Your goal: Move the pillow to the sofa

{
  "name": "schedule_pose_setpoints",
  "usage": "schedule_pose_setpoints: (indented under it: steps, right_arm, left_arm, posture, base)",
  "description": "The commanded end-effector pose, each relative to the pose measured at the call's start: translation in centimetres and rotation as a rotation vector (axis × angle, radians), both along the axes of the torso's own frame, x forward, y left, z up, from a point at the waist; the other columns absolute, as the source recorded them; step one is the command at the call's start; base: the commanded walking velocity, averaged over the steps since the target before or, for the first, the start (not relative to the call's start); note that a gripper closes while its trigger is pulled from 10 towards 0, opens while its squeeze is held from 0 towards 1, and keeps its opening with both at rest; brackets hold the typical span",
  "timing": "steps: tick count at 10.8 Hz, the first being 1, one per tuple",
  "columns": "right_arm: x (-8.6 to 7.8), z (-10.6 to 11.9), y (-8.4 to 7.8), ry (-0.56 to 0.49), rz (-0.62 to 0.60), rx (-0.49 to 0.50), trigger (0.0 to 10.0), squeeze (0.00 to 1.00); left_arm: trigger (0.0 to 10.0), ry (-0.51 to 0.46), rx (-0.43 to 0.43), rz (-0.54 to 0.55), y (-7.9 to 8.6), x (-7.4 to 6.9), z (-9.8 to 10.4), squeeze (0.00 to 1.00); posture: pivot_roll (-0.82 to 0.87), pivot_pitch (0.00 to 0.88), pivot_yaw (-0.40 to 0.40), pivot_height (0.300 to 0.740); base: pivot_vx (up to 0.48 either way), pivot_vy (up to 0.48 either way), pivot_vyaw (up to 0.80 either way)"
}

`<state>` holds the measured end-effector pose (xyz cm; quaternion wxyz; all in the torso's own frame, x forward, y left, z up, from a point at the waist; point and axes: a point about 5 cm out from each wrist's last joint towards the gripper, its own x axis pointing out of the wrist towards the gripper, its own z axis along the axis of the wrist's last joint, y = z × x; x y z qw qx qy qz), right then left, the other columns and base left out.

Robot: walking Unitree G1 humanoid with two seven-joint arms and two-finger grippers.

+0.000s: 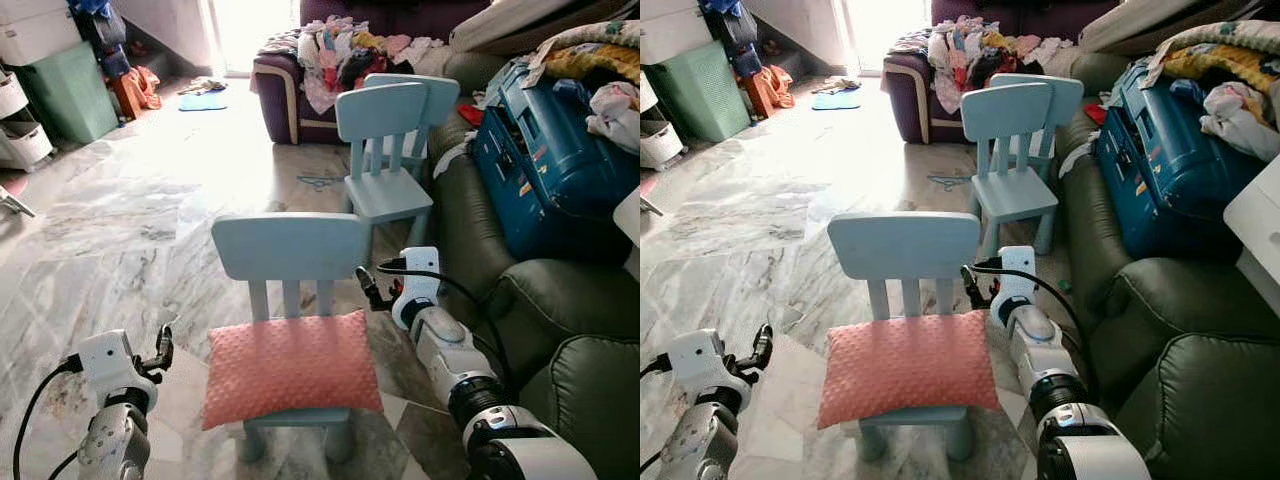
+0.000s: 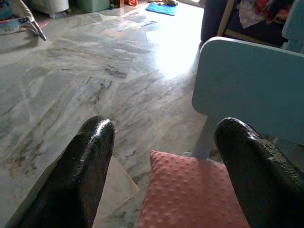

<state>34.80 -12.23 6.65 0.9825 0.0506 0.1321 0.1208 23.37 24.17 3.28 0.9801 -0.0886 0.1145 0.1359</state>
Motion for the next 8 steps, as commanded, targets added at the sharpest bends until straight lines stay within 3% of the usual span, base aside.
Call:
schedule_pose_setpoints:
  steps: [1,3,5,8]
  right_arm:
    - [0.1,0.1,0.1,-0.01,0.006,-0.005,10.0,0.0]
    - [-0.1,-0.1,0.0,-0.006,0.004,-0.007,10.0,0.0]
    - [-1.7,-2.1,-0.5,0.043,0.03,-0.046,10.0,0.0]
    - [-2.5,-3.1,-1.1,0.066,0.028,-0.067,10.0,0.0]
  left_arm:
    - [10.0,0.017,0.011,-0.006,0.0,-0.4,-0.3,0.0]
    - [10.0,0.032,0.012,-0.007,0.0,-0.7,-0.7,0.0]
    - [10.0,0.1,0.014,0.015,0.4,-2.7,-2.3,0.0]
    - [10.0,0.135,0.021,0.011,0.5,-3.7,-2.9,0.0]
  posture:
    - [-0.08,0.0,0.026,0.74]
    - [-0.08,0.0,0.025,0.74]
    - [-0.07,0.0,0.026,0.74]
    - [-0.07,0.0,0.034,0.74]
  base:
    - [0.0,0.0,0.0]
    - [0.0,0.0,0.0]
    - [0.0,0.0,0.0]
    - [0.0,0.0,0.0]
